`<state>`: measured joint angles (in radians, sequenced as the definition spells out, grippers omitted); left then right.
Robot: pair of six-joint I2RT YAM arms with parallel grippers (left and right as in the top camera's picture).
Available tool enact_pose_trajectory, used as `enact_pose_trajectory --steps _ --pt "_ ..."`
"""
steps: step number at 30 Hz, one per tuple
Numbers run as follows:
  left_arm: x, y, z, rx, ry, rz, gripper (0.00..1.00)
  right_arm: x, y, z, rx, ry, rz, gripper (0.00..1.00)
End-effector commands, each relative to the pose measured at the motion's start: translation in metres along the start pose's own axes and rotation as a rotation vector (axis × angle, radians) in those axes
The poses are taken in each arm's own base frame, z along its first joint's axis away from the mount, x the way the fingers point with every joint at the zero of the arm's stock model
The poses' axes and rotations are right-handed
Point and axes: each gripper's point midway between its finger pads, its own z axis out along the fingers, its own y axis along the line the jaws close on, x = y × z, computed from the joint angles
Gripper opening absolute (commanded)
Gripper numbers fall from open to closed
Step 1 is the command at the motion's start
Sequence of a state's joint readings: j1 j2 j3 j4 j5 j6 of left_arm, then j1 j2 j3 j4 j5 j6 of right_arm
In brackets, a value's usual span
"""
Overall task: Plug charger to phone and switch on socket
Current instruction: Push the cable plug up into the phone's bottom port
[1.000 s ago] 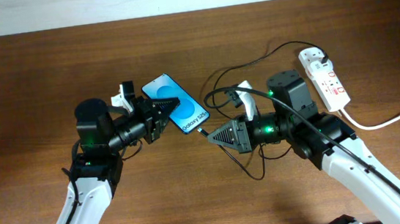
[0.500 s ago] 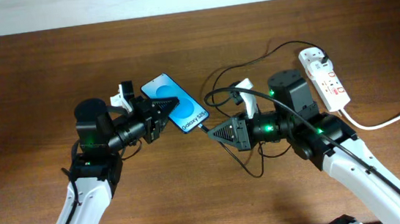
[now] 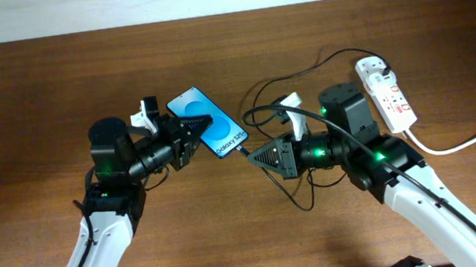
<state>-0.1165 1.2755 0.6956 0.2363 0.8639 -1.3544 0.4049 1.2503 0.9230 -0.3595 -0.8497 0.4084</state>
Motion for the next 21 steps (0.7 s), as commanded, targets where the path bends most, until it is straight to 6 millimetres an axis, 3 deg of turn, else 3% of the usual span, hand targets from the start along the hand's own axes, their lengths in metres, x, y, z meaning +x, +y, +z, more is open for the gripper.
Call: enact_pose_trajectory --steps 1,21 --pt "0.013 -0.013 0.001 0.032 0.065 0.048 0.00 -0.003 0.005 0.002 0.011 -0.021 -0.044 0.04" --pt "0.028 -0.016 -0.001 0.054 0.152 0.076 0.00 -0.010 -0.014 0.006 0.157 -0.072 -0.062 0.04"
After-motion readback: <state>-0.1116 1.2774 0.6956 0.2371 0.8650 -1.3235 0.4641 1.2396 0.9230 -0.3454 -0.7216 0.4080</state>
